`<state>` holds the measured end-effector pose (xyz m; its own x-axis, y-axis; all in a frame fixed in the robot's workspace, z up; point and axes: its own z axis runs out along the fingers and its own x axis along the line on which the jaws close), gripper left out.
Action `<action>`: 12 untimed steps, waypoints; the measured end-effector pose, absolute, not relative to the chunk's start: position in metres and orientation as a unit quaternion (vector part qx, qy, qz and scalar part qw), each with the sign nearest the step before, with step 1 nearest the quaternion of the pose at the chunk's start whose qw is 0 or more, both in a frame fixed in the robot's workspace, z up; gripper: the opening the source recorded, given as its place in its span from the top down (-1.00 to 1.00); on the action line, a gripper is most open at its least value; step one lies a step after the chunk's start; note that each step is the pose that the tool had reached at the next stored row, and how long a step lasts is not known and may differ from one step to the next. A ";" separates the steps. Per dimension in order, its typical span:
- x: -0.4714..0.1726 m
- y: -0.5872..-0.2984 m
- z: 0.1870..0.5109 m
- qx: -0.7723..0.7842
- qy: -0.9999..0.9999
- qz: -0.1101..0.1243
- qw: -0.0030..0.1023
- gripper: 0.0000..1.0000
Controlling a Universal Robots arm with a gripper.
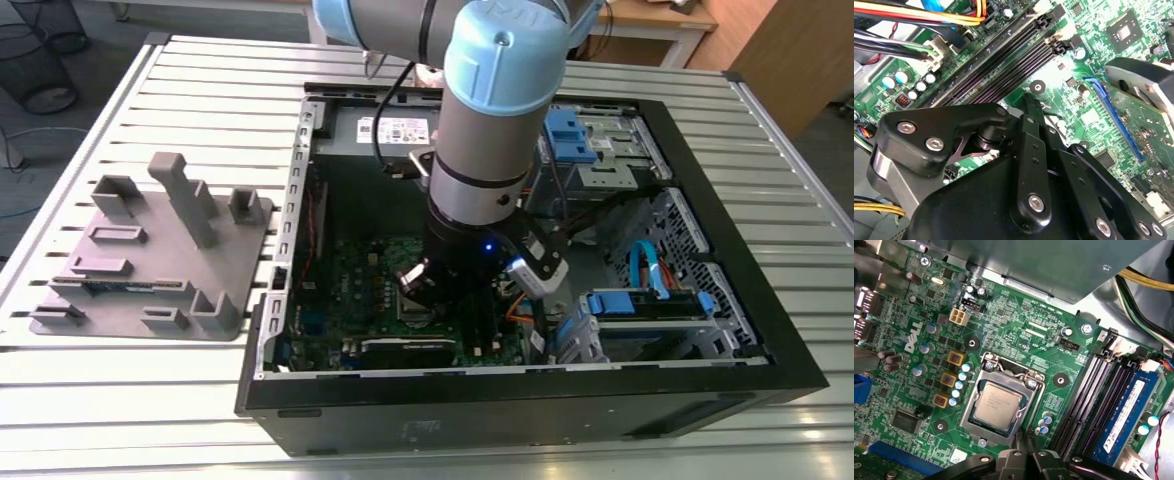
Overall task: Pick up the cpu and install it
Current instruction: 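Install the first cpu locking lever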
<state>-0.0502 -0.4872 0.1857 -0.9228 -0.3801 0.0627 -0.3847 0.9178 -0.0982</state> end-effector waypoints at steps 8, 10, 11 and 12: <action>-0.049 -0.487 0.185 0.195 -0.979 0.054 0.021 0.79; -0.049 -0.487 0.187 0.195 -0.979 0.054 0.021 0.79; -0.049 -0.487 0.189 0.195 -0.979 0.054 0.021 0.79; -0.048 -0.487 0.192 0.195 -0.979 0.054 0.021 0.79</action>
<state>-0.0485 -0.4870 0.1917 -0.9228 -0.3804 0.0613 -0.3848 0.9179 -0.0970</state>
